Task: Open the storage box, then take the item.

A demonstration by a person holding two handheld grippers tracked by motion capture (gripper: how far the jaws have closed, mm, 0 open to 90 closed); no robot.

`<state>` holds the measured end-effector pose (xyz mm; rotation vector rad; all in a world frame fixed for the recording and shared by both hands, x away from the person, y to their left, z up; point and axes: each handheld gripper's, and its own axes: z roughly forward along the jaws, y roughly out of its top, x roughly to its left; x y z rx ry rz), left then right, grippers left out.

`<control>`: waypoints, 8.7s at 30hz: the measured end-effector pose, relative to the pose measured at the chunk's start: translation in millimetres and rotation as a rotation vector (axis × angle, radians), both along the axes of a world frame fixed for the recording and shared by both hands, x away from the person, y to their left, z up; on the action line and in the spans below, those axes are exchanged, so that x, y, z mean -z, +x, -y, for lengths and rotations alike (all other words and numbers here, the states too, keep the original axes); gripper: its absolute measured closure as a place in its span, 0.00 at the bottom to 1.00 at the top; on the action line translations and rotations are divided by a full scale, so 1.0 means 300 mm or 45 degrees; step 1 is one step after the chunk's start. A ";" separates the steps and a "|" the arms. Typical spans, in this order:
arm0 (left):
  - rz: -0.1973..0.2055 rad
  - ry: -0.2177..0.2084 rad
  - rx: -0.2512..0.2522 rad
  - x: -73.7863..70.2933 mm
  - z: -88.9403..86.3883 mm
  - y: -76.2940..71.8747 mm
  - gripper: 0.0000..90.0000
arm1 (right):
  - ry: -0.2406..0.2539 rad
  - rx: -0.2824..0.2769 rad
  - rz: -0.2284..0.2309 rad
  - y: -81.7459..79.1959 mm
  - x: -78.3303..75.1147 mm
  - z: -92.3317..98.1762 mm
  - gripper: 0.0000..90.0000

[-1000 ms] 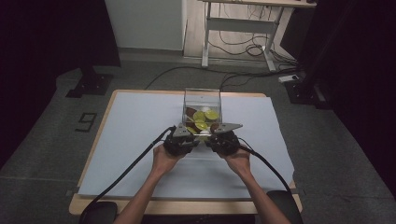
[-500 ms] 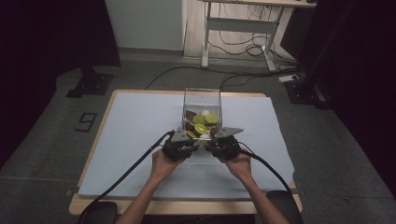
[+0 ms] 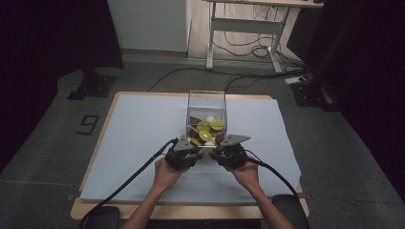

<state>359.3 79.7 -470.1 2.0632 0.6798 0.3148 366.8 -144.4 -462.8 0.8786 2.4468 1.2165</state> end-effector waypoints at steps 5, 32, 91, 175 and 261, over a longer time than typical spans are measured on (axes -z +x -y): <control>0.001 -0.008 0.002 0.003 -0.004 -0.022 0.78 | 0.000 -0.010 -0.003 -0.019 0.000 0.000 0.82; -0.002 -0.016 0.034 0.011 -0.005 -0.100 0.78 | 0.002 -0.049 -0.015 -0.094 0.005 0.010 0.82; -0.036 0.056 -0.098 0.050 -0.216 -0.109 0.54 | -0.049 0.036 -0.046 -0.103 0.006 0.195 0.65; -0.198 0.281 -0.276 0.194 -0.305 -0.006 0.00 | -0.276 0.297 -0.223 0.020 0.187 0.311 0.00; -0.199 0.284 -0.275 0.194 -0.305 -0.005 0.00 | -0.107 -0.017 -0.106 0.120 -0.110 -0.027 0.27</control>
